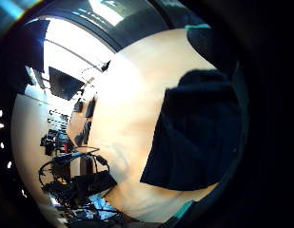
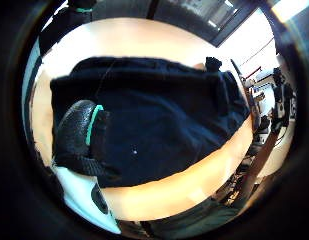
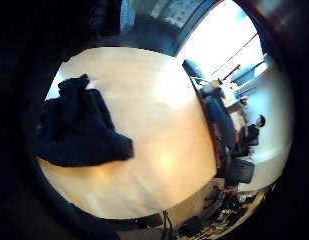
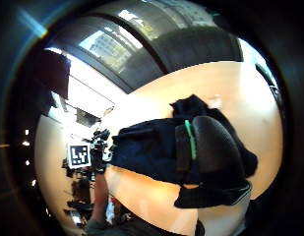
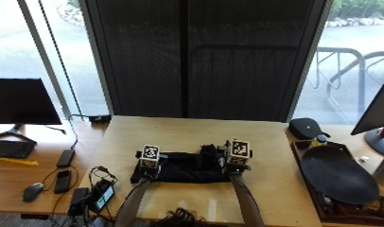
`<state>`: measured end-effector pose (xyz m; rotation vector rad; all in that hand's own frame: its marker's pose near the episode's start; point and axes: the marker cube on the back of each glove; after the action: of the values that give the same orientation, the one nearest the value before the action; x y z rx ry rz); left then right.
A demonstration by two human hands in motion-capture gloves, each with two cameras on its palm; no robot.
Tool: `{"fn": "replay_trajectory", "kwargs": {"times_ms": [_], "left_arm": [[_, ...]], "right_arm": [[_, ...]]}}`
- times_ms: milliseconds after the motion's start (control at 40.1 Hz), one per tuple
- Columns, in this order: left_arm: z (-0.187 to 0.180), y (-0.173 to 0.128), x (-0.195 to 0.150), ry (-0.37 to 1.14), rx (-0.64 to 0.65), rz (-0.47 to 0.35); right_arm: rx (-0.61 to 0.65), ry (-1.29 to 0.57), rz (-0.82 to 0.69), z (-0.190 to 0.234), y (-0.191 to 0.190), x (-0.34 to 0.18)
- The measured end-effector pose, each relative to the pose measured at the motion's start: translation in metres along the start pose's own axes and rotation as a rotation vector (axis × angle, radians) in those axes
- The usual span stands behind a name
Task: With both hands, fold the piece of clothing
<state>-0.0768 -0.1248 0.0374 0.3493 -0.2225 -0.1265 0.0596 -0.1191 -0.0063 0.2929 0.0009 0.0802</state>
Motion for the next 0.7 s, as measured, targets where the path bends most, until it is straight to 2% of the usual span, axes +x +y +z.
{"fn": "replay_trajectory", "kwargs": {"times_ms": [100,250,325,399,449,574,624,699], "left_arm": [[0.017,0.010,0.013,0.032,-0.045,0.027],[0.037,0.026,0.023,0.090,-0.171,0.018],[0.040,0.041,0.030,0.159,-0.308,0.017],[0.043,0.049,0.033,0.214,-0.398,0.016],[0.051,0.045,0.030,0.216,-0.385,0.015],[0.071,0.035,0.028,0.219,-0.343,0.020],[0.073,0.037,0.031,0.249,-0.374,0.029],[0.070,0.042,0.036,0.316,-0.414,0.047]], "right_arm": [[-0.076,0.097,0.025,-0.007,0.037,0.018],[-0.257,0.125,0.024,0.023,0.067,0.039],[-0.326,0.069,-0.014,0.022,0.080,0.035],[-0.407,-0.098,-0.130,0.028,0.087,0.024],[-0.469,-0.157,-0.164,0.039,0.087,0.024],[-0.634,0.048,0.030,0.053,0.092,0.049],[-0.676,0.056,0.020,0.055,0.094,0.049],[-0.689,0.032,-0.084,0.058,0.092,0.042]]}}
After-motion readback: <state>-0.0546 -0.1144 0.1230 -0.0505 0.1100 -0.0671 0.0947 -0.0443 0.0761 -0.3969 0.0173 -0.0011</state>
